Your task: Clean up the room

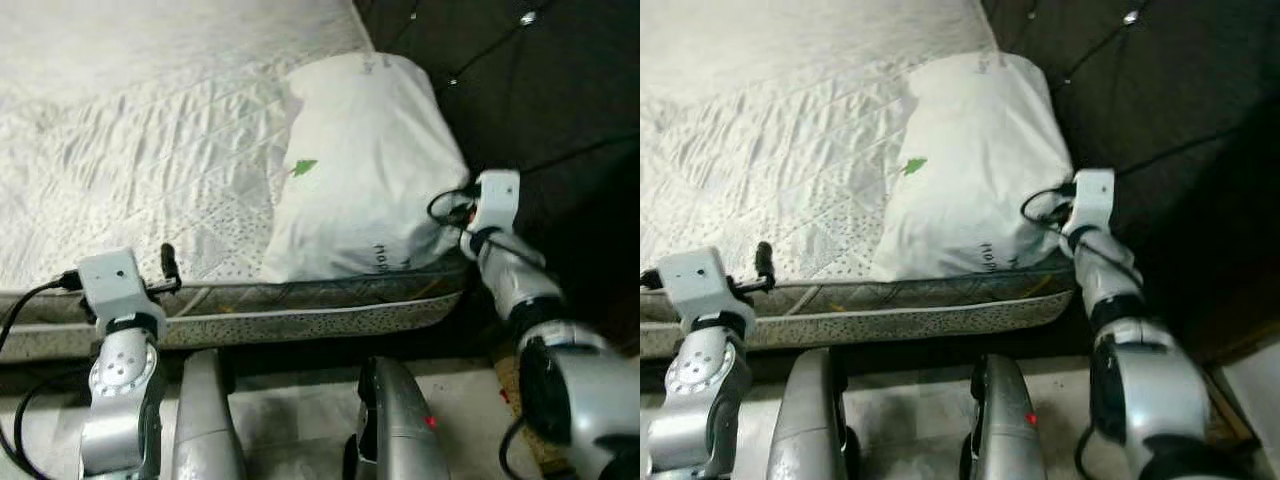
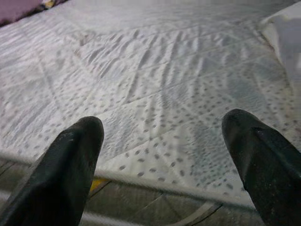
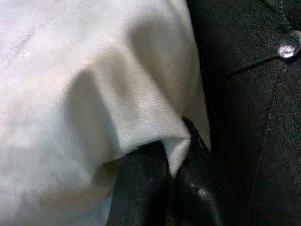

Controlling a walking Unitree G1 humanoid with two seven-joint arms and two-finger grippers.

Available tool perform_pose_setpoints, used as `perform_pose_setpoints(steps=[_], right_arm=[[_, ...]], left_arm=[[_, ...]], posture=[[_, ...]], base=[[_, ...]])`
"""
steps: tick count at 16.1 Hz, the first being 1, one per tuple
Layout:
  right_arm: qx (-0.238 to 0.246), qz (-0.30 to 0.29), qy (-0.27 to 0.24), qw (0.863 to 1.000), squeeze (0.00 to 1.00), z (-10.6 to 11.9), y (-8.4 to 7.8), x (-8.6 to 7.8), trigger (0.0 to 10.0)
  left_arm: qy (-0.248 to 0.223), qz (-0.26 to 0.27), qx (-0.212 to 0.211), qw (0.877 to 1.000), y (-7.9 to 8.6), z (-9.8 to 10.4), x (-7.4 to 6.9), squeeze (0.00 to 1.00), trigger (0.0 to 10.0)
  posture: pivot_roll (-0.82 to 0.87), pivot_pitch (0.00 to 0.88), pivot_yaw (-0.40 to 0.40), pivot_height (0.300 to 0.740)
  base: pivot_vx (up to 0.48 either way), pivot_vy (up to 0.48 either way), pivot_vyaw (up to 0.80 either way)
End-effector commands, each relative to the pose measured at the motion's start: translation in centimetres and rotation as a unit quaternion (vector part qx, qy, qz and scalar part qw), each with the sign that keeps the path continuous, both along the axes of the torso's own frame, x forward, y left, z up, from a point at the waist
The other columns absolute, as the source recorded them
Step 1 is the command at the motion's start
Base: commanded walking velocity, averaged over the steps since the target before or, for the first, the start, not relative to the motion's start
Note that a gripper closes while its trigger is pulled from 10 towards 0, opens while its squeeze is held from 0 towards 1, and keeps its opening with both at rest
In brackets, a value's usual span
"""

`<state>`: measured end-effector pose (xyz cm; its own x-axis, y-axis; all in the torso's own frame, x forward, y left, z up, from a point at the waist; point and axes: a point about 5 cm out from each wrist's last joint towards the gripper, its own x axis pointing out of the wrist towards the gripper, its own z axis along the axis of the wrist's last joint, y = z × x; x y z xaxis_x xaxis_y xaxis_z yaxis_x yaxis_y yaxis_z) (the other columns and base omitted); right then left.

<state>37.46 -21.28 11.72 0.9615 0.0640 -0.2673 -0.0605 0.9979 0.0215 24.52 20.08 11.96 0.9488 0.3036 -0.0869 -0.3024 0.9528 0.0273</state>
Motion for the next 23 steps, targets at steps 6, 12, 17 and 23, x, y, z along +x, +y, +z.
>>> perform_pose_setpoints(steps=[6, 12, 17, 23], right_arm=[[-0.016, -0.022, -0.018, 0.999, 0.0, 2.7, -1.1, 1.0, 0.0], [-0.062, -0.184, -0.113, 0.974, 0.0, 10.9, -9.6, 1.0, 0.0], [-0.039, -0.139, -0.037, 0.989, 0.0, 4.5, -6.5, 0.3, 0.0], [0.005, -0.085, 0.043, 0.995, 0.0, -2.4, -0.9, -1.5, 10.0]], left_arm=[[-0.008, -0.019, 0.0, 1.0, -0.7, 0.1, 1.0, 0.0, 10.0], [-0.011, -0.014, -0.001, 1.0, -0.6, -0.1, 1.0, 0.0, 10.0], [-0.013, -0.017, 0.001, 1.0, -0.7, -0.1, 1.4, 0.0, 10.0], [-0.015, -0.021, 0.004, 1.0, -0.5, 0.0, 1.6, 0.0, 10.0]], posture=[[0.0, 0.0, -0.048, 0.555], [0.0, 0.0, -0.056, 0.555], [0.0, 0.0, -0.051, 0.555], [0.0, 0.0, -0.055, 0.555]], base=[[0.0, 0.0, 0.0], [0.0, 0.0, 0.0], [0.0, 0.0, 0.0], [0.0, 0.0, 0.0]])
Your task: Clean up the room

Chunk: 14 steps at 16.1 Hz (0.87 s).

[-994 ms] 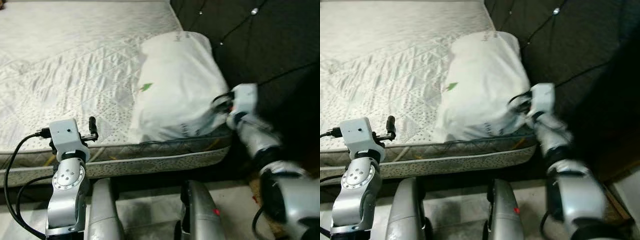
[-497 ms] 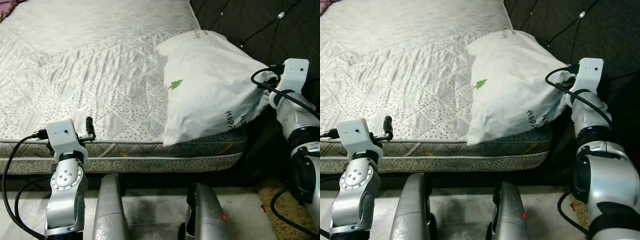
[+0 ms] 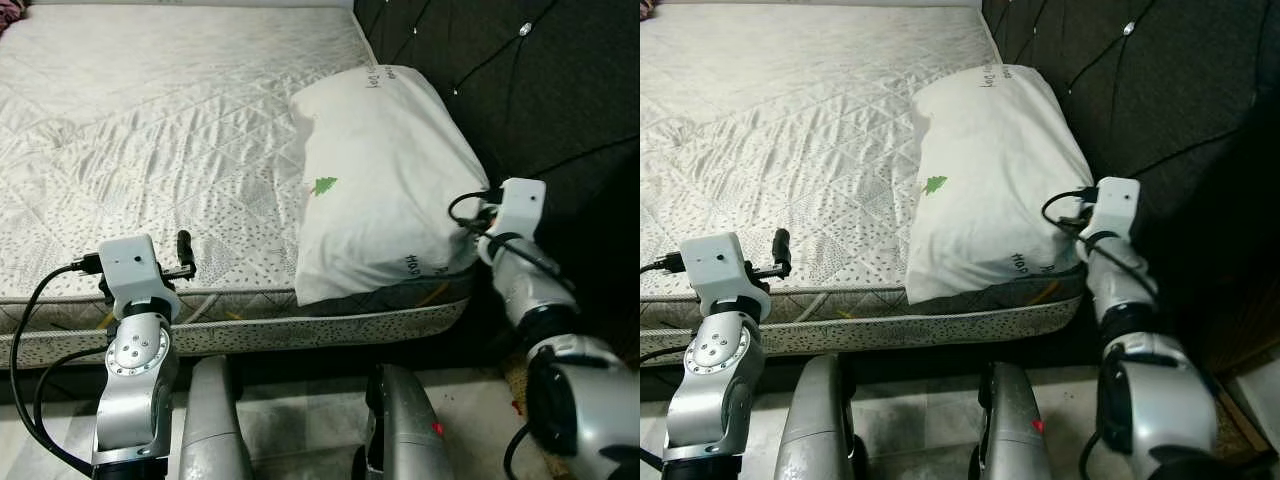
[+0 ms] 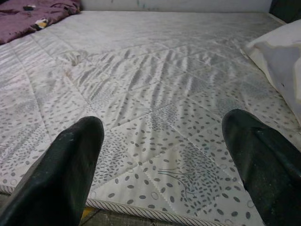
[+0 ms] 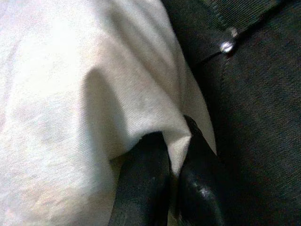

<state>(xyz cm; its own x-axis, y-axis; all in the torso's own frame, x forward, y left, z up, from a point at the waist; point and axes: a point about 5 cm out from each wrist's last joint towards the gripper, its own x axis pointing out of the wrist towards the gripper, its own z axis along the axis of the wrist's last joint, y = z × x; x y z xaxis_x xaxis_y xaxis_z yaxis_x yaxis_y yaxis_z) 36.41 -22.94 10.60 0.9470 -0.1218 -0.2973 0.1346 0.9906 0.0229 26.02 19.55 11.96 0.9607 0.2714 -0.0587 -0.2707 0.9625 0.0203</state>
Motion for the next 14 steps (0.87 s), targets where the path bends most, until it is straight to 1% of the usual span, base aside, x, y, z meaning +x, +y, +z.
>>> perform_pose_setpoints(steps=[1, 2, 3, 5, 7, 9, 10, 11, 12, 13, 14], right_arm=[[0.014, 0.021, 0.033, 0.999, 0.0, -1.9, 1.6, -0.8, 10.0], [0.015, 0.024, 0.034, 0.999, 0.0, -2.0, 1.8, -0.9, 10.0], [0.019, 0.027, 0.032, 0.999, 1.0, -2.2, 2.1, -1.0, 10.0], [0.023, 0.03, 0.023, 0.999, 1.0, -2.2, 2.7, -1.1, 10.0], [0.03, 0.026, 0.013, 0.999, 1.0, -2.4, 3.6, -1.4, 10.0], [0.034, 0.027, 0.004, 0.999, 1.0, -2.3, 4.1, -1.5, 10.0], [0.033, 0.031, -0.009, 0.999, 1.0, -2.0, 4.5, -1.7, 10.0], [0.033, 0.031, -0.009, 0.999, 1.0, -2.0, 4.5, -1.7, 10.0], [0.031, 0.033, -0.022, 0.999, 1.0, -1.8, 4.6, -1.7, 10.0], [0.035, 0.037, -0.05, 0.997, 1.0, -1.3, 5.0, -2.3, 10.0], [0.037, 0.041, -0.066, 0.996, 1.0, -1.0, 5.1, -2.7, 10.0]], left_arm=[[0.0, -0.003, 0.003, 1.0, -0.1, -0.1, 0.1, 0.0, 10.0], [0.0, -0.003, 0.002, 1.0, -0.2, -0.1, 0.1, 0.0, 10.0], [0.0, -0.003, 0.001, 1.0, -0.3, -0.2, 0.1, 0.0, 10.0], [-0.005, -0.002, -0.004, 1.0, -0.5, 0.0, 0.0, 0.0, 10.0], [-0.007, -0.001, -0.008, 1.0, -0.5, 0.1, 0.3, 0.0, 10.0], [-0.006, 0.0, -0.007, 1.0, -0.3, 0.1, 0.4, 0.0, 10.0], [-0.008, 0.004, -0.005, 1.0, 0.0, 0.2, 0.5, 0.0, 10.0], [-0.008, 0.004, -0.005, 1.0, 0.0, 0.2, 0.5, 0.0, 10.0], [-0.01, 0.007, -0.004, 1.0, 0.2, 0.2, 0.6, 0.0, 10.0], [-0.015, 0.012, -0.004, 1.0, 0.3, 0.4, 0.7, 0.0, 10.0], [-0.017, 0.014, -0.005, 1.0, 0.3, 0.4, 0.7, 0.0, 10.0]], posture=[[0.0, 0.0, -0.06, 0.555], [0.0, 0.0, -0.06, 0.555], [0.0, 0.0, -0.063, 0.555], [0.0, 0.0, -0.069, 0.555], [0.01, 0.0, -0.065, 0.555], [0.0, 0.0, -0.055, 0.555], [0.0, 0.0, -0.053, 0.555], [0.0, 0.0, -0.053, 0.555], [0.0, 0.0, -0.053, 0.555], [0.01, 0.0, -0.058, 0.555], [0.01, 0.0, -0.061, 0.555]], base=[[0.0, 0.0, 0.0], [0.0, 0.0, 0.0], [0.0, 0.0, 0.0], [0.0, 0.0, 0.0], [0.0, 0.0, 0.0], [0.0, 0.0, 0.0], [0.0, 0.0, 0.0], [0.0, 0.0, 0.0], [0.0, 0.0, 0.0], [0.0, 0.0, 0.0], [0.0, 0.0, 0.0]])
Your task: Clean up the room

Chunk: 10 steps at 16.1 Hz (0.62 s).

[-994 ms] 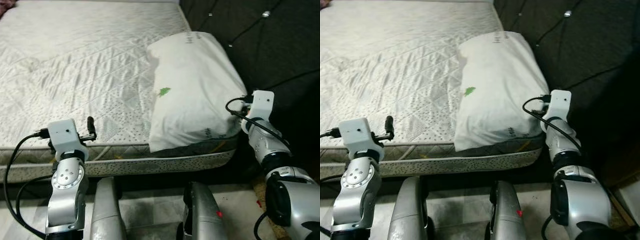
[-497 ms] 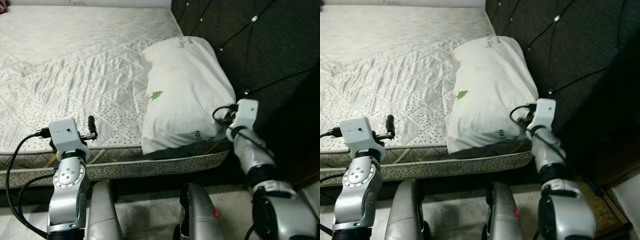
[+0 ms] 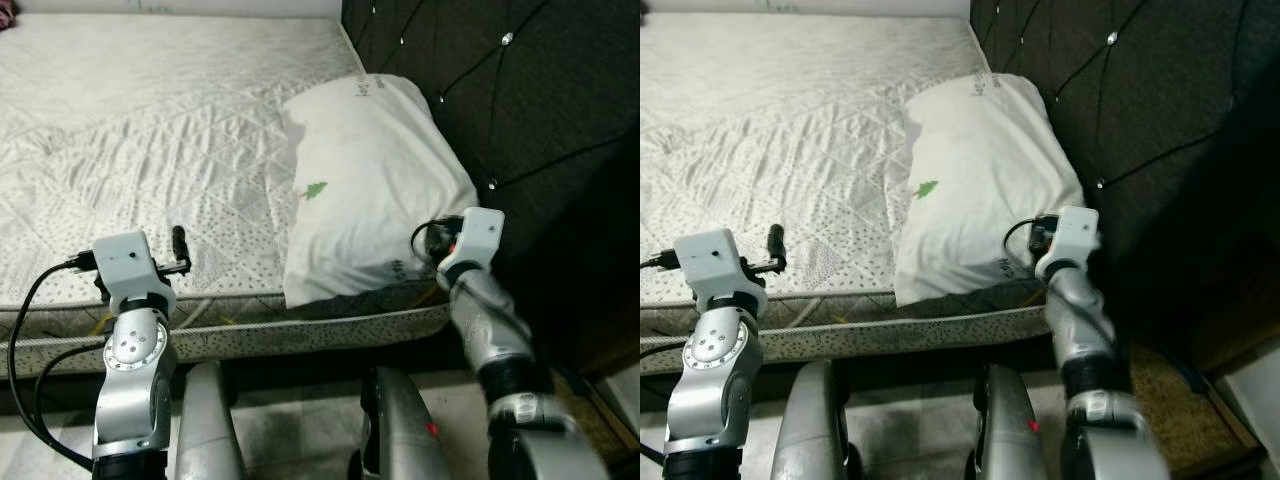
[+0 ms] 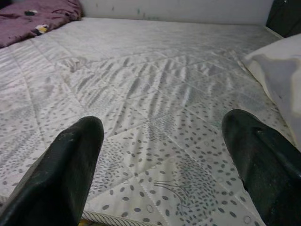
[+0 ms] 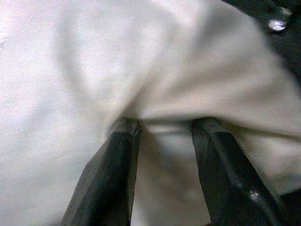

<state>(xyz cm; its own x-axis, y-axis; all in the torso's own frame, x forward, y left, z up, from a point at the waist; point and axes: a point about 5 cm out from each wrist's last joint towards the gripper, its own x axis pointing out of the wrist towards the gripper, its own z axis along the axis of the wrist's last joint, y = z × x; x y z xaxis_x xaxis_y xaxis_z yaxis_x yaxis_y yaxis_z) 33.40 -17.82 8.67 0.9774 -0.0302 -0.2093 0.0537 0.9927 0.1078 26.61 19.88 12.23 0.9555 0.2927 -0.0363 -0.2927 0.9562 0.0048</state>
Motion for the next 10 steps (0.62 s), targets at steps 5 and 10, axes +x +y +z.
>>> perform_pose_setpoints(steps=[5, 10], right_arm=[[-0.027, 0.062, -0.115, 0.991, 1.0, 3.5, 0.8, -2.0, 10.0], [-0.01, 0.086, -0.167, 0.982, 1.0, 5.4, 1.6, -2.5, 10.0]], left_arm=[[-0.003, 0.009, 0.001, 1.0, 0.7, -0.2, 0.3, 0.0, 10.0], [-0.015, 0.007, 0.004, 1.0, 1.0, 0.2, 1.3, 0.0, 10.0]], posture=[[-0.02, 0.0, -0.05, 0.555], [-0.04, 0.0, -0.028, 0.555]], base=[[0.0, 0.0, 0.0], [0.0, 0.0, 0.0]])
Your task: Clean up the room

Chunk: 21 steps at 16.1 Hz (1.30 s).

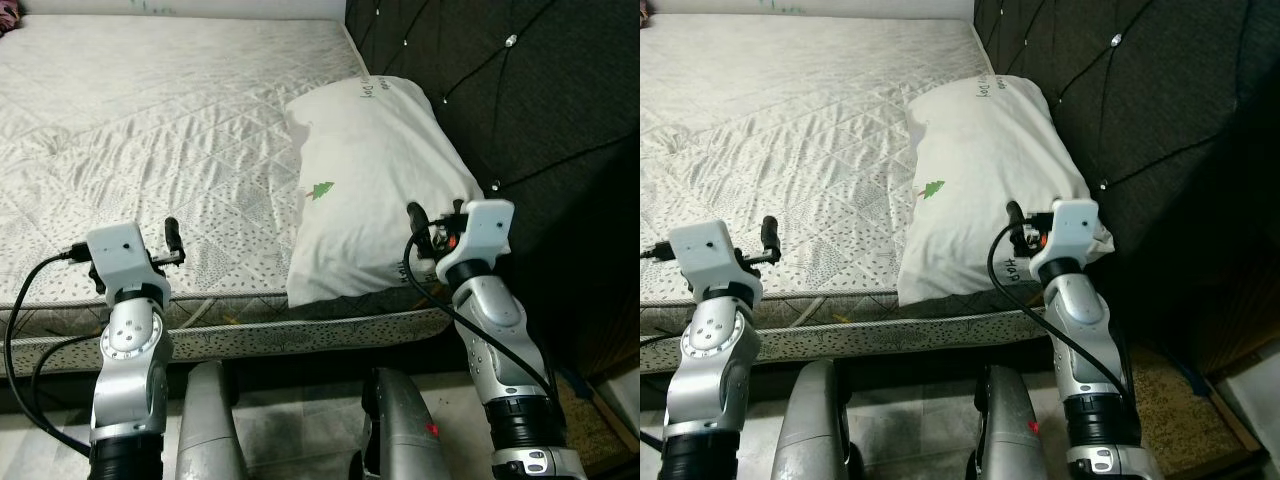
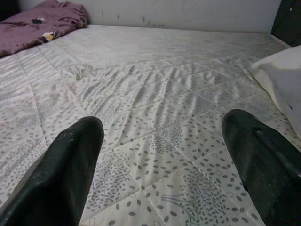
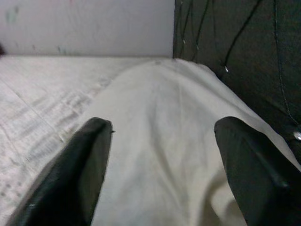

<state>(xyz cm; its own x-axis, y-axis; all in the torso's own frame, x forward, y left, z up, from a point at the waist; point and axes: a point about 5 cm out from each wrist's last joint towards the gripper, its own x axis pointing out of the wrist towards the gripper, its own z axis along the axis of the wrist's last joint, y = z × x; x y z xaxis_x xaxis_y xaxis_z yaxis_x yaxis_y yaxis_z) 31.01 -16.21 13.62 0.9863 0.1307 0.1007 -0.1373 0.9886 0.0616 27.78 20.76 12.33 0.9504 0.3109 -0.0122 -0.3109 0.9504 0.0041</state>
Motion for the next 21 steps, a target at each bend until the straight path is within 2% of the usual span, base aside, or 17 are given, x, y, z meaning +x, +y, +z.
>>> perform_pose_setpoints(steps=[1, 4, 7, 8, 9, 15, 18, 21], right_arm=[[0.008, 0.0, -0.021, 1.0, 1.0, 0.8, 0.0, -0.1, 10.0], [0.026, -0.001, -0.027, 0.999, 1.0, 1.1, 0.2, 0.6, 10.0], [0.028, -0.001, -0.032, 0.999, 1.0, 1.7, 0.4, 1.0, 10.0], [0.023, -0.001, -0.034, 0.999, 0.06, 1.8, 0.3, 1.0, 10.0], [0.015, -0.001, -0.035, 0.999, 0.0, 1.8, 0.1, 1.3, 10.0], [0.013, -0.033, -0.042, 0.998, 0.0, 2.6, -0.9, 1.9, 10.0], [0.008, -0.021, -0.033, 0.999, 0.0, 2.1, -0.2, 1.7, 10.0], [0.013, -0.03, -0.017, 0.999, 0.0, 1.2, 0.1, 1.0, 10.0]], left_arm=[[-0.005, -0.003, 0.0, 1.0, 0.1, 0.1, 0.4, 0.0, 10.0], [-0.016, -0.009, 0.003, 1.0, 0.0, 0.8, 1.1, 0.0, 10.0], [-0.015, 0.002, 0.007, 1.0, 0.8, 0.6, 0.9, 0.0, 10.0], [-0.015, 0.002, 0.007, 1.0, 0.8, 0.6, 1.0, 0.0, 10.0], [-0.016, 0.003, 0.006, 1.0, 0.7, 0.6, 0.9, 0.0, 10.0], [-0.006, -0.02, 0.008, 1.0, 0.0, 0.3, 0.5, 0.0, 10.0], [-0.01, -0.015, 0.009, 1.0, 0.1, 0.5, 0.2, 0.0, 10.0], [0.008, -0.017, 0.01, 1.0, 0.1, -0.6, -0.4, 0.0, 10.0]], posture=[[-0.04, 0.0, -0.024, 0.555], [-0.03, 0.0, -0.014, 0.58], [-0.03, 0.0, -0.02, 0.625], [-0.02, 0.0, -0.022, 0.63], [-0.02, 0.0, -0.022, 0.645], [-0.04, 0.0, 0.002, 0.705], [-0.02, 0.0, -0.017, 0.74], [-0.04, 0.0, -0.011, 0.74]], base=[[0.0, 0.0, 0.0], [0.0, 0.0, 0.0], [0.0, 0.0, 0.0], [0.0, 0.0, 0.0], [0.0, 0.0, 0.0], [0.0, 0.0, 0.0], [0.0, 0.0, 0.0], [0.0, 0.0, 0.0]])
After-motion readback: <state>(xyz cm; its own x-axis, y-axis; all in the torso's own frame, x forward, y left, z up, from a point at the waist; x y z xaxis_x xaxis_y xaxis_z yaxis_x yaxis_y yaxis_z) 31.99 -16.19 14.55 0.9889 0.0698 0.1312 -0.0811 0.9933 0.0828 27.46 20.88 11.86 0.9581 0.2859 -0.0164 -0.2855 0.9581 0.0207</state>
